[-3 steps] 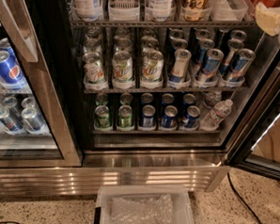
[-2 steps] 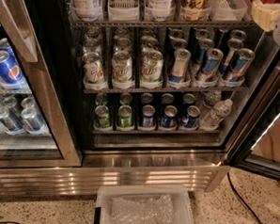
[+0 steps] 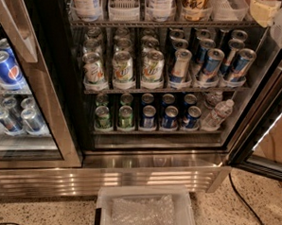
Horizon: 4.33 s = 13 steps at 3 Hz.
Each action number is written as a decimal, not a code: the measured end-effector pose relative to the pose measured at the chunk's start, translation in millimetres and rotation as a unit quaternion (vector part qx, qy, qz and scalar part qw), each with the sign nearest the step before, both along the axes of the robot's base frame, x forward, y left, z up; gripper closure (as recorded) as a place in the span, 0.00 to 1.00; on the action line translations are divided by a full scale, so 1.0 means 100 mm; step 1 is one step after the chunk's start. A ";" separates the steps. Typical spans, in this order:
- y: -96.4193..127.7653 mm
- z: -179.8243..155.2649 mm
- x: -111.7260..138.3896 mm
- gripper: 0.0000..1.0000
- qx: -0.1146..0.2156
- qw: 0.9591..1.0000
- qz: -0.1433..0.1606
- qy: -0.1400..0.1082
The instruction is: Pick coke can from top shelf of fridge
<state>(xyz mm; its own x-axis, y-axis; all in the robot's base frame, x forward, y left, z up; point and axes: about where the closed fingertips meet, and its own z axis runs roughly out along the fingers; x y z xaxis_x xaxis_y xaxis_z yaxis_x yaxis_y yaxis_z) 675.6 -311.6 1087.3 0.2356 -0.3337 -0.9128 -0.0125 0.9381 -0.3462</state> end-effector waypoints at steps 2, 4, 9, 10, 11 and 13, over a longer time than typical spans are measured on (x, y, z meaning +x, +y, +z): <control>-0.06 0.06 0.22 0.45 0.007 1.000 0.003 -0.005; -0.12 0.05 0.35 0.45 0.007 1.000 -0.003 0.004; -0.10 0.07 0.65 0.83 0.009 1.000 0.007 0.018; -0.09 0.07 0.65 1.00 0.008 1.000 0.008 0.018; 0.00 0.28 0.58 1.00 0.000 1.000 0.027 0.005; 0.24 0.80 0.29 1.00 0.004 0.996 0.086 -0.026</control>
Offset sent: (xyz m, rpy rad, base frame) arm 0.0413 -0.0167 0.0106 0.0149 -0.0084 -0.0002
